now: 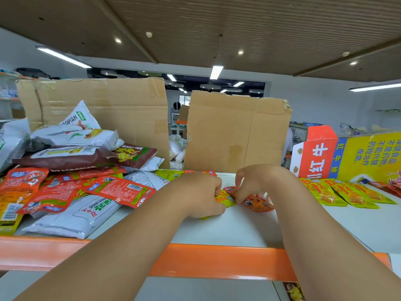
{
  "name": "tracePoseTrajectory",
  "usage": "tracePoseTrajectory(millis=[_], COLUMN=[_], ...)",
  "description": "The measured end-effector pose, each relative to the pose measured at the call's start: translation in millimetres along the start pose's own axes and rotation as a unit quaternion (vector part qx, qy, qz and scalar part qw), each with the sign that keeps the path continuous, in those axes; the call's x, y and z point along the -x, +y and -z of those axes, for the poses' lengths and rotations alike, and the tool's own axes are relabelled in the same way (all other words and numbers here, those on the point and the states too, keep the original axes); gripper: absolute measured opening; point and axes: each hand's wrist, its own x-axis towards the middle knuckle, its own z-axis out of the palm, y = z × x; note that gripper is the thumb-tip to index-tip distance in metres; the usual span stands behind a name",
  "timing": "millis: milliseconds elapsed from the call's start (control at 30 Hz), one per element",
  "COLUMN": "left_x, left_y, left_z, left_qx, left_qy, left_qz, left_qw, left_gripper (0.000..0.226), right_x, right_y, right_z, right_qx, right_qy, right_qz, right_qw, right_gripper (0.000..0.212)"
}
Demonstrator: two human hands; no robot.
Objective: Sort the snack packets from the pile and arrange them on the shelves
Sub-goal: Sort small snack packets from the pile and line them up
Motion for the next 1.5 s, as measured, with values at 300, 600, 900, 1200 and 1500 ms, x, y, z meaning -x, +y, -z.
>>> tracePoseTrajectory(millis=[300, 600, 900, 1200, 1500], left_x=[-0.5, -4.6, -8.7, -50.0, -98.4], left_y=[-4.5, -5.9, 37.7, 147.4, 253.2], left_z=[-3.3, -0.5, 9.3, -8.2, -32.0], left_qx=[0.033, 0.061, 0.106, 0.138, 0.119], left_qy=[0.014, 0.076, 0.102, 0.134, 0.143], left_qz=[-0.011, -0.013, 0.027, 0.047, 0.079], left_qw=[0.999, 0.995, 0.989, 0.980, 0.979], left_gripper=[0.029, 0.032, 0.033, 0.035, 0.040], right_x=[-10.7, -8.6, 24.6, 56.5, 70.2], right_y=[-0.3, 11.2, 80.9, 201.1, 336.5], right_z=[-4.2, 10.8, 18.3, 19.6, 19.3], right_qx=[-0.039, -0.081, -0.149, -0.182, -0.215], right_qy=[0.072, 0.138, 0.190, 0.205, 0.230], right_qz=[-0.003, -0.004, -0.016, -0.040, -0.059], right_qw=[0.997, 0.987, 0.970, 0.961, 0.947], right_gripper=[0.049, 0.045, 0.042, 0.041, 0.036])
